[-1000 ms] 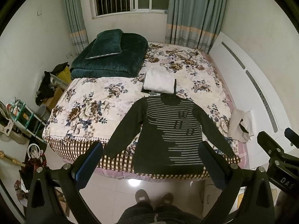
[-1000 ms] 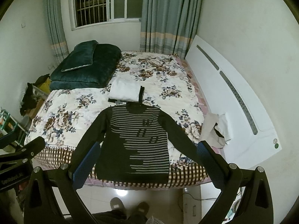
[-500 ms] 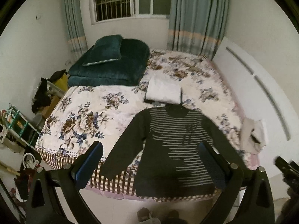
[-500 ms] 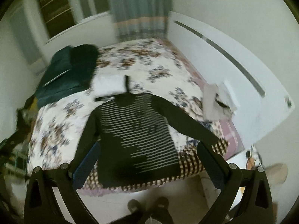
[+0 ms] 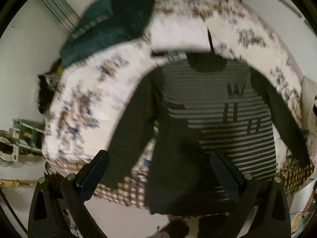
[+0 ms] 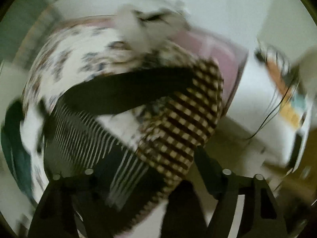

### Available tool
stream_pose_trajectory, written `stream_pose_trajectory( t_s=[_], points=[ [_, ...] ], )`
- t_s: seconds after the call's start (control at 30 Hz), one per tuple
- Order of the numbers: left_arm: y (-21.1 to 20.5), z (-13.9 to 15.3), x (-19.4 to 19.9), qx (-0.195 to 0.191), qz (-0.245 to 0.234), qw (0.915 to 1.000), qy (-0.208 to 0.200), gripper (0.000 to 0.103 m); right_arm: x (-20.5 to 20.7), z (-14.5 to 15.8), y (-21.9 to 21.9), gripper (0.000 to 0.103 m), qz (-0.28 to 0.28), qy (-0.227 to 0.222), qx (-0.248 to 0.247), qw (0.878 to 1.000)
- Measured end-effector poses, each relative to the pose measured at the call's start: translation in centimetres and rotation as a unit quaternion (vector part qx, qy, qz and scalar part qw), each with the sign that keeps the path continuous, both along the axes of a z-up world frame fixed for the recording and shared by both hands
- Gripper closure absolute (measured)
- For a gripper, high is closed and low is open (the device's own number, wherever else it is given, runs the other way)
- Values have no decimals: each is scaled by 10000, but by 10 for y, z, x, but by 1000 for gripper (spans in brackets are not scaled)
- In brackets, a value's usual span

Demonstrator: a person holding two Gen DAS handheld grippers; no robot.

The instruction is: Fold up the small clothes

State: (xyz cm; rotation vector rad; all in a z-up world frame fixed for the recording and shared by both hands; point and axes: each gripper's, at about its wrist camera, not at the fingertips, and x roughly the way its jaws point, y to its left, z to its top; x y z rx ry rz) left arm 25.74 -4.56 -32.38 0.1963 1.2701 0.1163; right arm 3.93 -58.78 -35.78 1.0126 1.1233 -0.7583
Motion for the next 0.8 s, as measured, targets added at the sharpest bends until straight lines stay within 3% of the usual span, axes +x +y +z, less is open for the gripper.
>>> stream_pose_trajectory(
  t_s=[0.13,0.27,0.43,0.5,0.53,0.57,0.7,0.8],
  points=[
    [-19,-73,29,-55,190,9985,512,0,6,-86,-54,32,-796,0,240,9965],
    [-31,-126,50,-6,377,9965,749,0,17,-155,-96,32,-1585,-253,553,9855],
    [-45,-176,74,-58,396,9949,927,0,33,-200,-121,33,-2229,-595,755,9701],
    [-50,-195,80,-45,373,9945,974,0,42,-201,-124,52,-2357,-498,352,9699],
    [-49,-201,82,-61,389,9943,987,0,44,-194,-122,80,-2328,-407,118,9716],
    [-46,-206,84,-101,418,9942,985,0,49,-188,-121,91,-2252,-321,-45,9738],
    [-26,-208,90,-166,622,9942,862,0,83,-146,-100,91,-1517,1,-993,9834],
    [-3,-200,93,-150,829,9942,670,0,125,-94,-67,91,-733,-69,-1473,9863]
  ],
)
